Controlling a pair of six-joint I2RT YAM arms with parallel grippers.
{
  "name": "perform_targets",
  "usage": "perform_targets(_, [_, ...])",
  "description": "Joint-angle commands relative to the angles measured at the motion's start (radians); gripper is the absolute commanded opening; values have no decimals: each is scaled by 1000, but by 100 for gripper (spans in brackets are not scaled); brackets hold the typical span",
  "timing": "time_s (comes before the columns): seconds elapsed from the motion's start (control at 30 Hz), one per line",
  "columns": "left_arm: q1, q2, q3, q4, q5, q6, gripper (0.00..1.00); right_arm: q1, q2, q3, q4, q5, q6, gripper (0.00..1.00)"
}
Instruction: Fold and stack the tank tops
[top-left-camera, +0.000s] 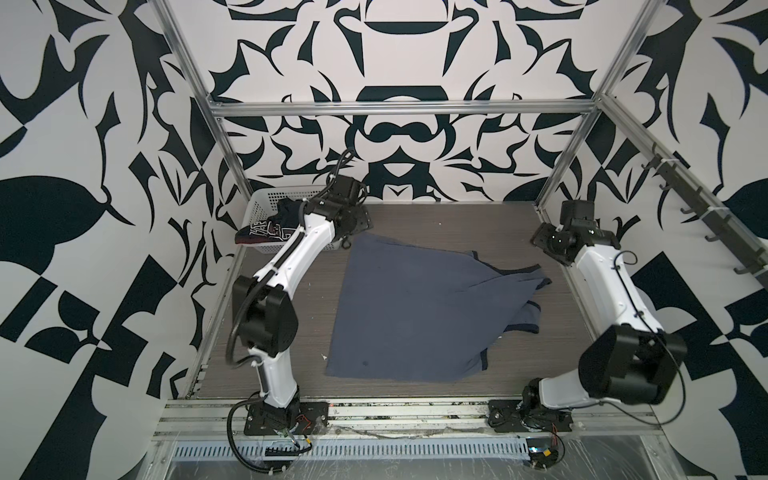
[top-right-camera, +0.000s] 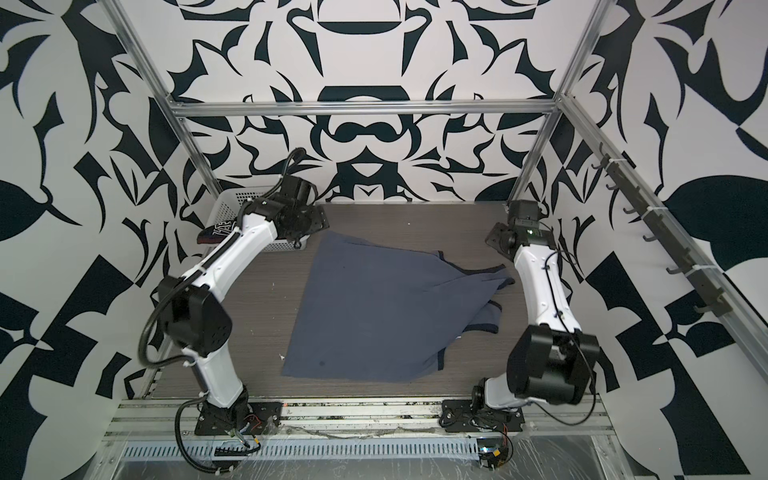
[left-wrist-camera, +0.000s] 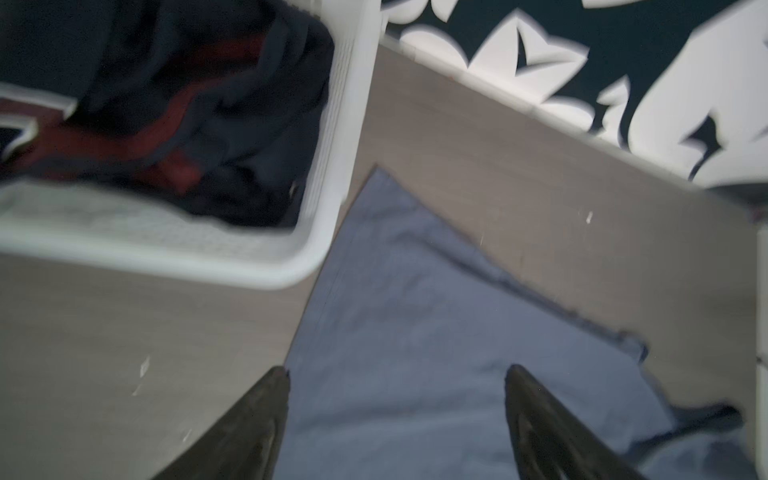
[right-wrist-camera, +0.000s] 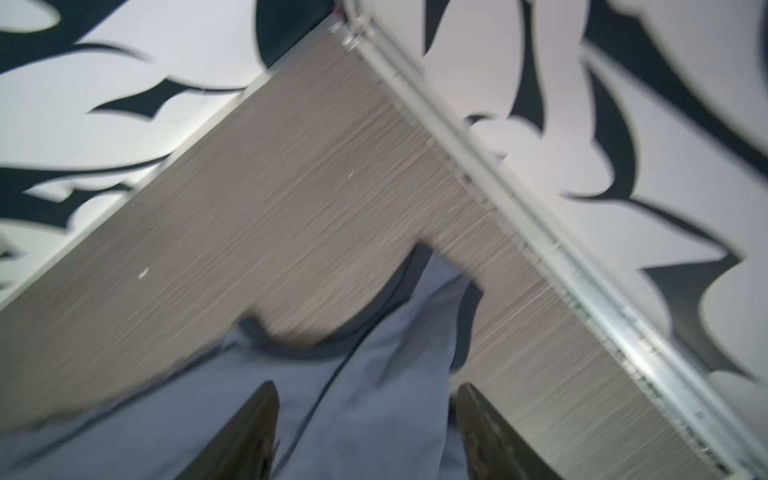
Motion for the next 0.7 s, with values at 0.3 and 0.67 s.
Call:
perform_targets(0.3, [-116, -522, -811, -6, 12, -235, 77, 100, -262, -484, 20, -210, 49, 73])
perform_targets(0.67, [-226, -256, -850, 270, 107, -280, 72, 249, 63, -441, 157, -152, 85, 69])
